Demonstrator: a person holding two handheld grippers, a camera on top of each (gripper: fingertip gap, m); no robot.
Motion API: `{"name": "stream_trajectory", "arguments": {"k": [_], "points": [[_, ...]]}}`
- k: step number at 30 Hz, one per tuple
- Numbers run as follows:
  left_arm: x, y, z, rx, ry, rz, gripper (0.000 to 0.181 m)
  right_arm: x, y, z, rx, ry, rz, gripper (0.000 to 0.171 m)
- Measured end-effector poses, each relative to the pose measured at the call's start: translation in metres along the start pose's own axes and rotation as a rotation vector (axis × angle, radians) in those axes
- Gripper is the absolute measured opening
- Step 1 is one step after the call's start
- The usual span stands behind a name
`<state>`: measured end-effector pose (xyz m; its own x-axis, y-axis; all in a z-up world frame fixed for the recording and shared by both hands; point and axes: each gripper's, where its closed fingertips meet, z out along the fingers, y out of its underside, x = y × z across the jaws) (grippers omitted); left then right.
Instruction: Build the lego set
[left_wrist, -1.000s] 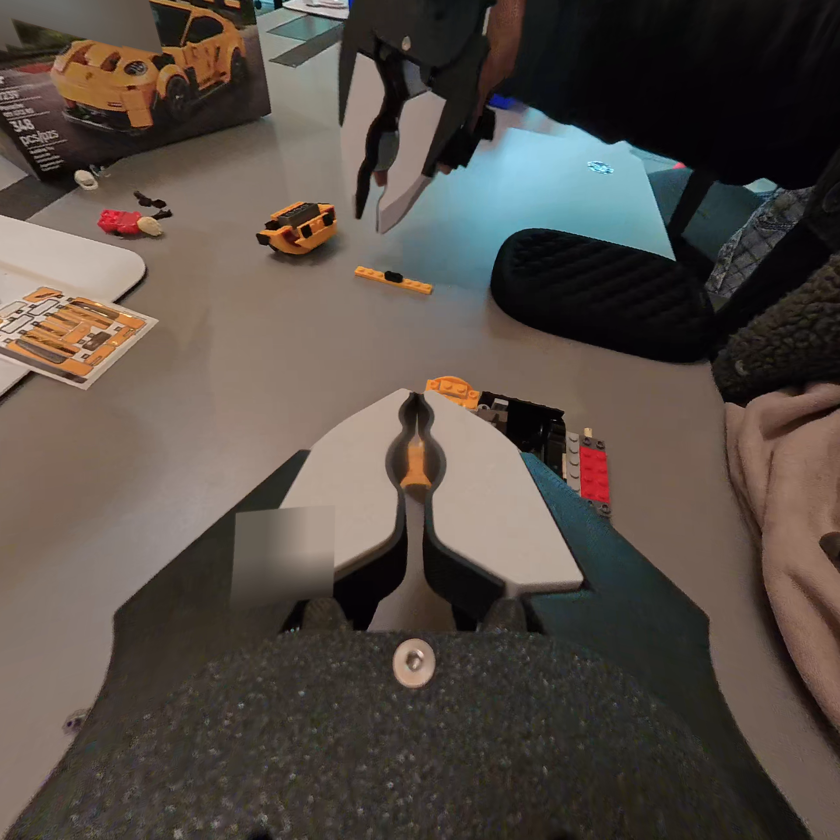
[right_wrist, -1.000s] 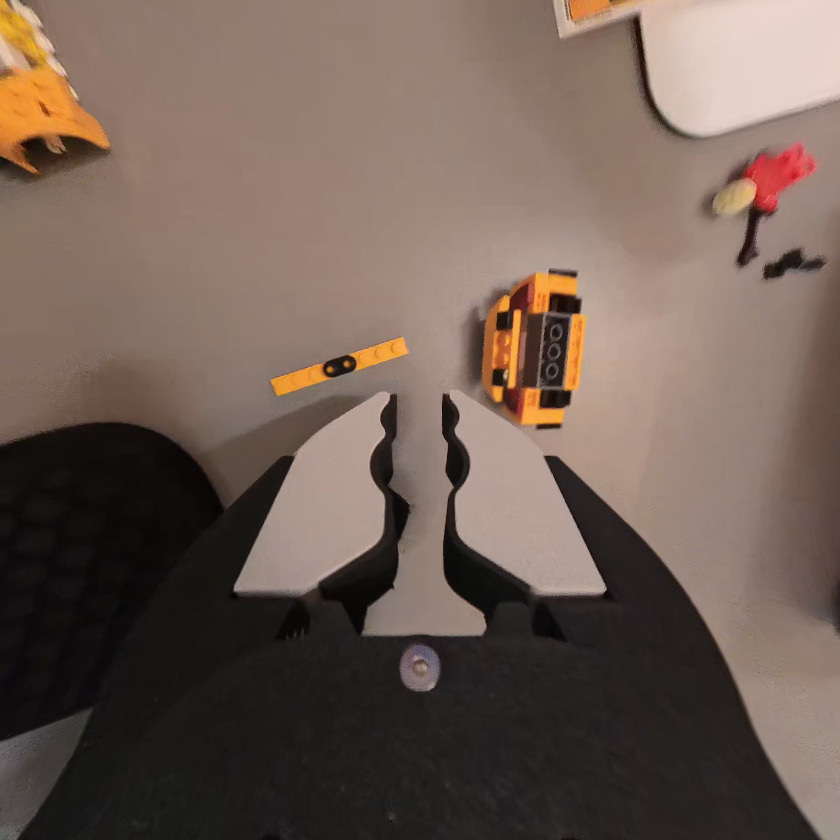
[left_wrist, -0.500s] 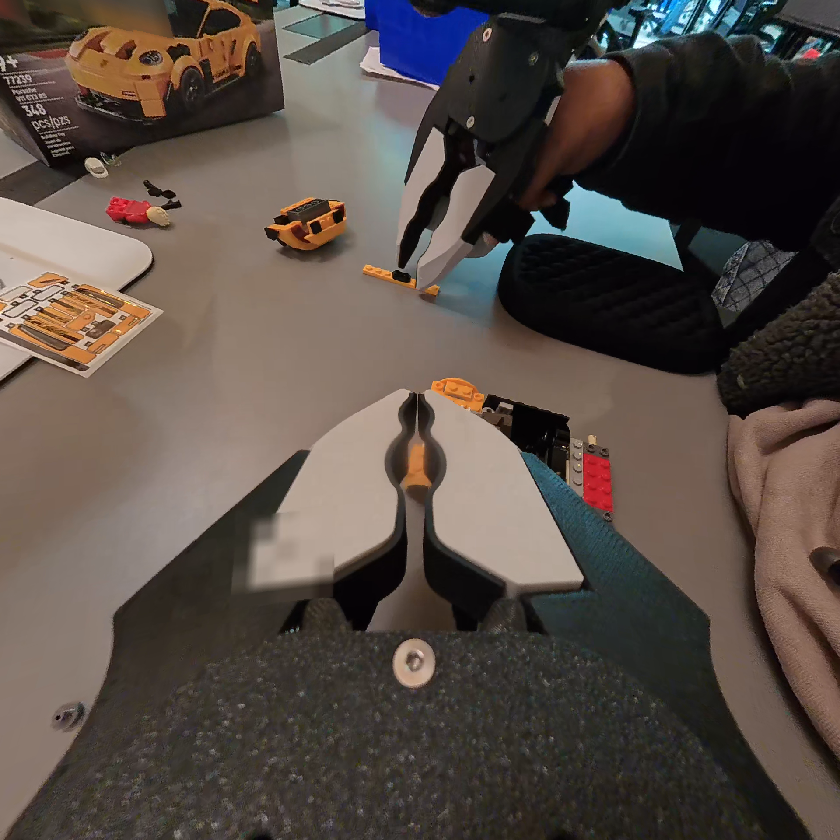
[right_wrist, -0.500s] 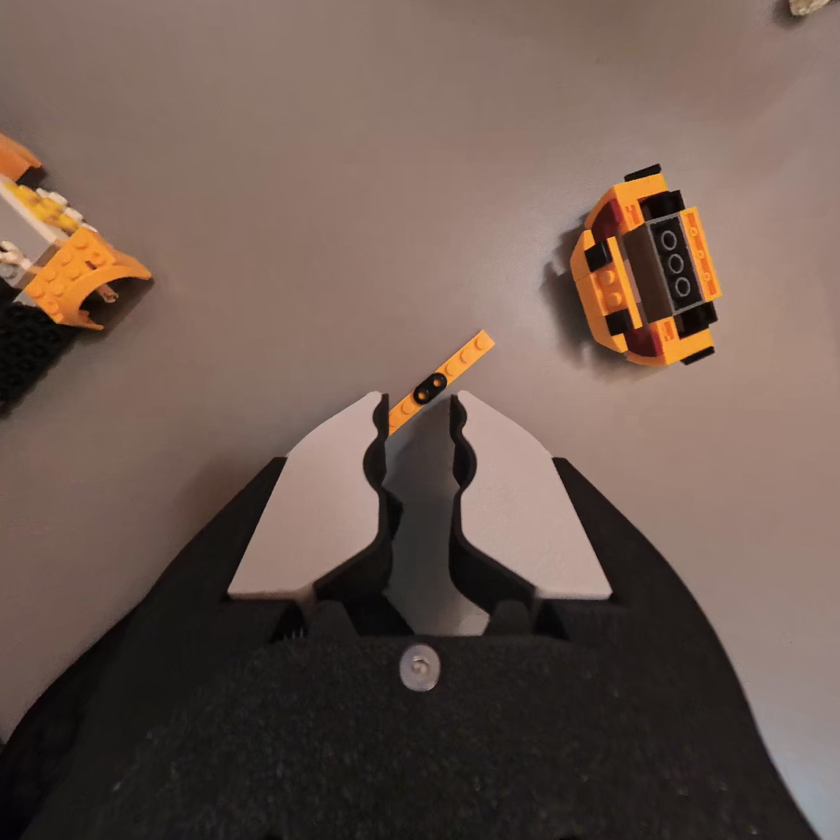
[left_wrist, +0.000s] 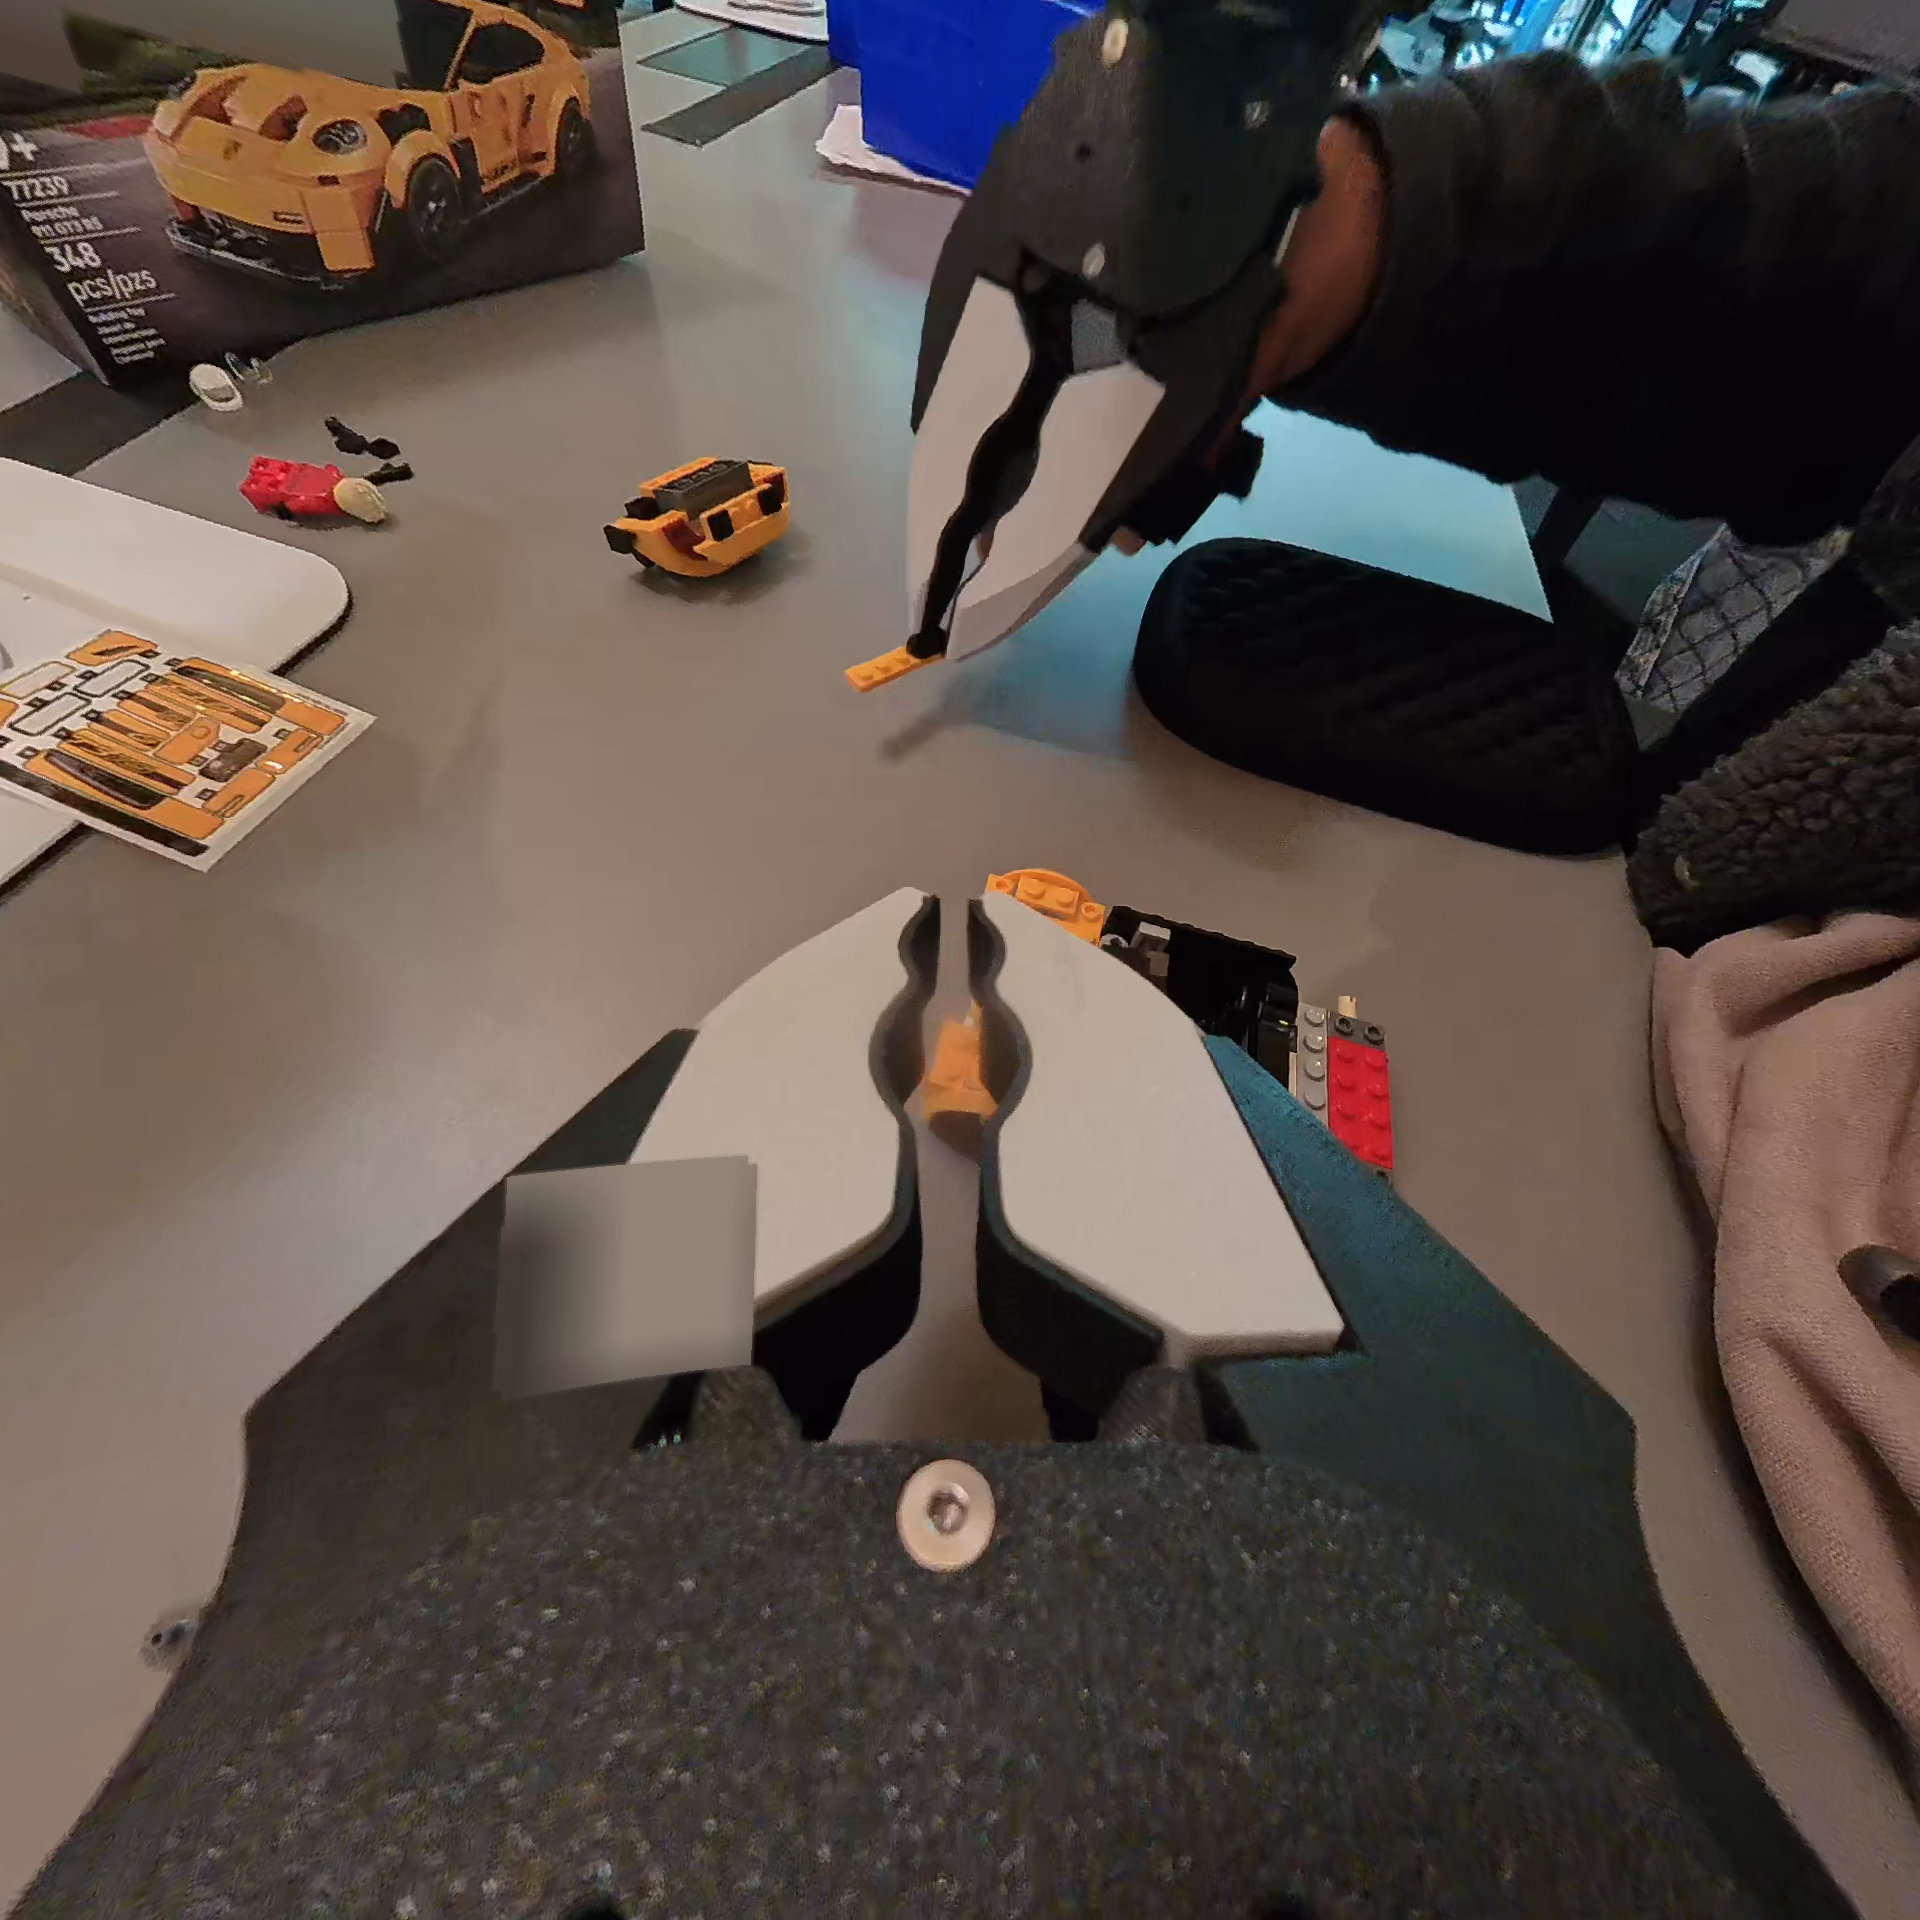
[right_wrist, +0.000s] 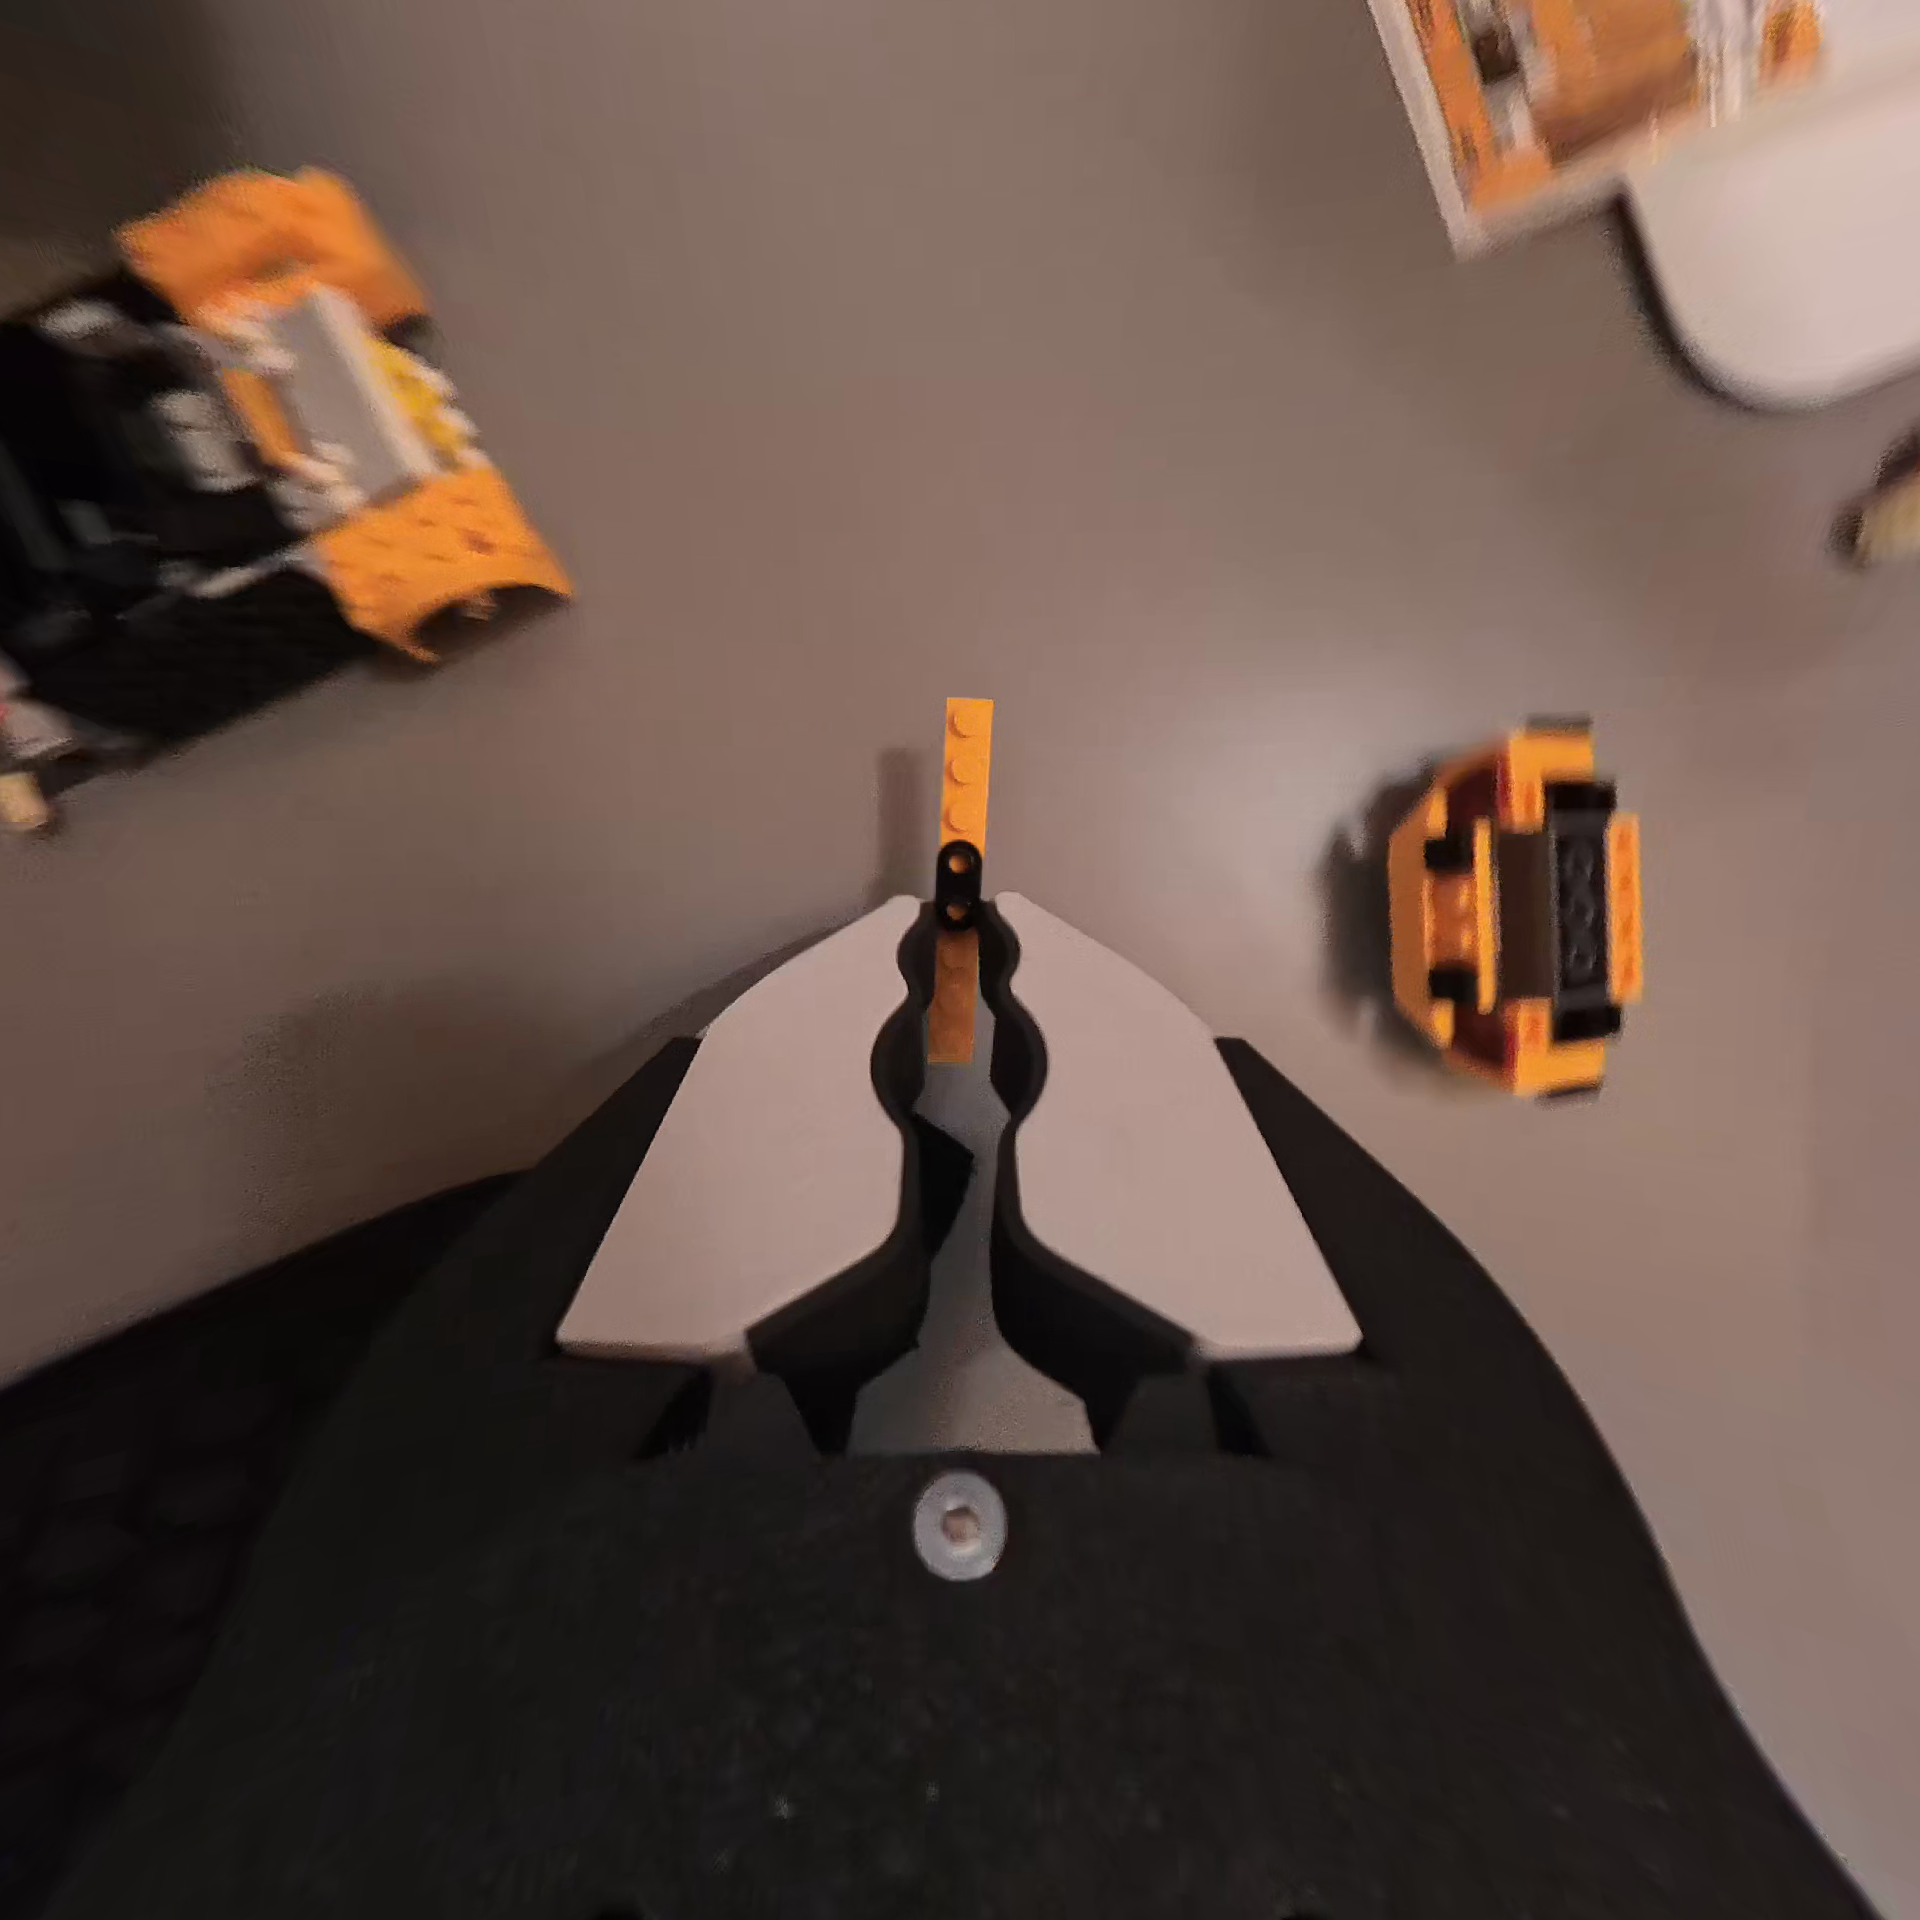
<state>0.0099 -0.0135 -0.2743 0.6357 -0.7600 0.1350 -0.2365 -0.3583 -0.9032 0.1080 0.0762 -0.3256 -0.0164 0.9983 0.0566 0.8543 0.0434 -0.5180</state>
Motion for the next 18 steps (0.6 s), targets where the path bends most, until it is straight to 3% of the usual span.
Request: {"name": "stream_trajectory", "arguments": {"k": [5,12,18], "points": [[0.004,-0.005,0.007,-0.056,0.052,0.083,0.017,-0.044,-0.047,-0.021,0.084,-0.134,-0.327,0.007],[0.012,-0.003,0.011,-0.183,0.080,0.280,0.016,-0.080,-0.085,-0.016,0.067,-0.265,-0.383,0.007],[0.012,0.001,0.006,-0.206,0.070,0.309,0.008,-0.084,-0.092,-0.011,0.063,-0.289,-0.377,0.007]]}}
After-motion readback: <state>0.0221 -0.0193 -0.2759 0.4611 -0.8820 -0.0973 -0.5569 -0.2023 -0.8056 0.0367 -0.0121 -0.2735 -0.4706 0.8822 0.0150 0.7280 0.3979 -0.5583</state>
